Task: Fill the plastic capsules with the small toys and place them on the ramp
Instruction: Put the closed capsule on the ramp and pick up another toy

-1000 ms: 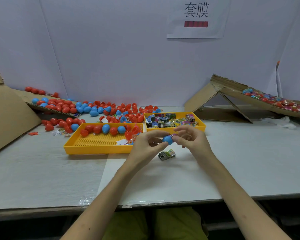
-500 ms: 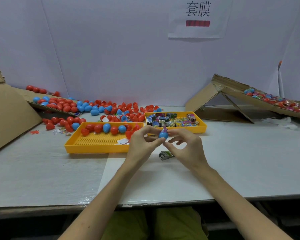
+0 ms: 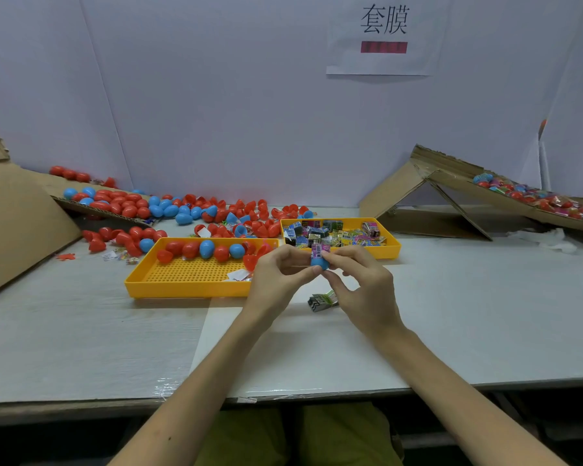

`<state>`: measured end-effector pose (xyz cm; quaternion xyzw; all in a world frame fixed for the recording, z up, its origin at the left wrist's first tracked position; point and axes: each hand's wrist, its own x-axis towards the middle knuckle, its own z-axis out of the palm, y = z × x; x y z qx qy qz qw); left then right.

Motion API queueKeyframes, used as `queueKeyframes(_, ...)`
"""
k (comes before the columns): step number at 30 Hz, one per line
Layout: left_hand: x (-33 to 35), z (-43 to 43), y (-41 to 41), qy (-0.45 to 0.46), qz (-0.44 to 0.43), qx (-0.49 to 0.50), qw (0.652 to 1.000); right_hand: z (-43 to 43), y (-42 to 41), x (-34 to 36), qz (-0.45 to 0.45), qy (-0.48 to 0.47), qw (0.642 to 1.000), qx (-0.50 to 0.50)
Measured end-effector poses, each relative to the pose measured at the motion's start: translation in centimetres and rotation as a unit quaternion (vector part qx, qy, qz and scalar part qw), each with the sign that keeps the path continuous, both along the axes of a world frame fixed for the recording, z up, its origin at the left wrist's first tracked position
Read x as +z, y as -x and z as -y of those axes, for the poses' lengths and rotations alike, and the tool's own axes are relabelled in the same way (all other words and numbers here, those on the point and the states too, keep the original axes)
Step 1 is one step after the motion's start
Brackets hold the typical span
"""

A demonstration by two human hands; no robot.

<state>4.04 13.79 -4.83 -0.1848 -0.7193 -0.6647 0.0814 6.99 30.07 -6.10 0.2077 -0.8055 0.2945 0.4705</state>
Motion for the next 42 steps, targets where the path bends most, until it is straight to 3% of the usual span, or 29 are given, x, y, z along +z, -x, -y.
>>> queueKeyframes(20,0.7,0.3,-0.5,-0.127,0.136,-0.114,0.976,0.3,-0.3,0.2,-0.033,0.014,0.999,-0.028)
queueKeyframes(34,1.0,0.3,-0.9,-0.126,0.184,-0.165,0.961,0.2,-0.4,0.1,-0.057,-0.006,0.998,-0.005)
queueKeyframes(42,1.3,0.3,-1.1,-0.128,0.202,-0.179,0.954,0.5,-0.9,0.4,-0.029,-0.007,0.999,-0.016)
